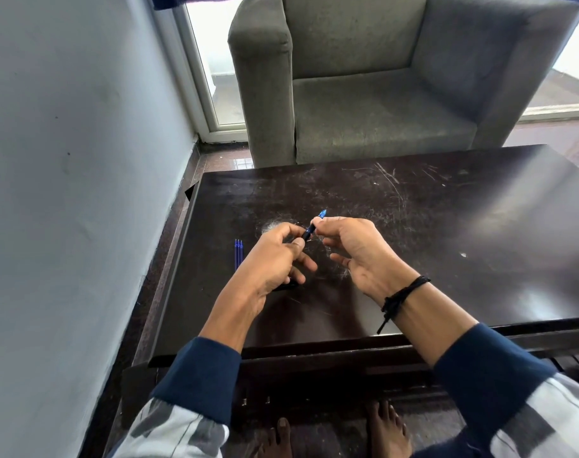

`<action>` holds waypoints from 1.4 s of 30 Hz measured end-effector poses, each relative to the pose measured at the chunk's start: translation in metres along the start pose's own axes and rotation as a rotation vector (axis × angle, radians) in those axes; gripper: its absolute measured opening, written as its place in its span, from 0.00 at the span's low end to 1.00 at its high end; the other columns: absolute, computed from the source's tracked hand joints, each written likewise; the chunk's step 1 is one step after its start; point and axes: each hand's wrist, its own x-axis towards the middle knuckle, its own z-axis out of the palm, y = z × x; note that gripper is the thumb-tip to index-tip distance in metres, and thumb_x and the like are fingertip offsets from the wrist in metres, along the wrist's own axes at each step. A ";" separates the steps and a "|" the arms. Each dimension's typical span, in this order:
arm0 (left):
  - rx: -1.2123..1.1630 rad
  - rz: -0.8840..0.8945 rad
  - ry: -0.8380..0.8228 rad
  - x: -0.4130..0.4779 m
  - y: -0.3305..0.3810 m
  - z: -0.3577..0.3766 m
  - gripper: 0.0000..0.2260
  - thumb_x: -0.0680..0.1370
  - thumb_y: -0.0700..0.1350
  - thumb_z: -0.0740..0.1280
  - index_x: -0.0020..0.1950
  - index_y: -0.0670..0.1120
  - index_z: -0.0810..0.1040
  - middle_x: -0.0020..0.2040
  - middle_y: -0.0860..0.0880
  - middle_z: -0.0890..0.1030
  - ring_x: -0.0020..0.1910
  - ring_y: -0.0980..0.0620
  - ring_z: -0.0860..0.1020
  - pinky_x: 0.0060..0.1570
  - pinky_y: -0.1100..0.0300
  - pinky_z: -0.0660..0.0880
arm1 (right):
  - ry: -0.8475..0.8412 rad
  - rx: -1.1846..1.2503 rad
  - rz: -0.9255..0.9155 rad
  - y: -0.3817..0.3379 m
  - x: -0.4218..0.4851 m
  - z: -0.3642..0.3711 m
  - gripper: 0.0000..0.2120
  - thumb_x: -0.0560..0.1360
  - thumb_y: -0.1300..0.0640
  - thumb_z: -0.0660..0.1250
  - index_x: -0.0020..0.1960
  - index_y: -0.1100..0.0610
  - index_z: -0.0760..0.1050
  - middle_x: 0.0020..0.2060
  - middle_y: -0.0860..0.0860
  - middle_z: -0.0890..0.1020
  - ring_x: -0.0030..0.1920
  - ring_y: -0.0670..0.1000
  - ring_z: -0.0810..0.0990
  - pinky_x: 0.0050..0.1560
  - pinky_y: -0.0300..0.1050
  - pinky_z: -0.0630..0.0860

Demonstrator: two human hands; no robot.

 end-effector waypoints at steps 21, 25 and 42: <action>0.055 -0.007 -0.004 0.000 0.001 -0.001 0.10 0.85 0.42 0.56 0.60 0.51 0.75 0.39 0.48 0.86 0.28 0.56 0.75 0.28 0.64 0.67 | -0.022 0.002 -0.011 0.002 0.001 0.001 0.08 0.74 0.51 0.75 0.49 0.54 0.85 0.43 0.45 0.84 0.45 0.46 0.77 0.46 0.44 0.72; 0.055 -0.005 -0.003 -0.001 0.001 0.000 0.10 0.85 0.41 0.56 0.57 0.51 0.75 0.36 0.49 0.85 0.27 0.55 0.74 0.28 0.63 0.65 | -0.031 0.022 -0.002 0.000 0.003 -0.001 0.06 0.76 0.55 0.71 0.51 0.53 0.86 0.47 0.45 0.84 0.44 0.44 0.77 0.45 0.42 0.72; 0.072 0.014 0.008 -0.002 0.001 -0.004 0.12 0.85 0.39 0.57 0.61 0.51 0.77 0.41 0.43 0.85 0.27 0.55 0.72 0.23 0.70 0.66 | -0.010 0.074 0.010 -0.003 0.006 -0.004 0.07 0.79 0.57 0.68 0.54 0.54 0.85 0.44 0.47 0.85 0.41 0.45 0.80 0.41 0.40 0.73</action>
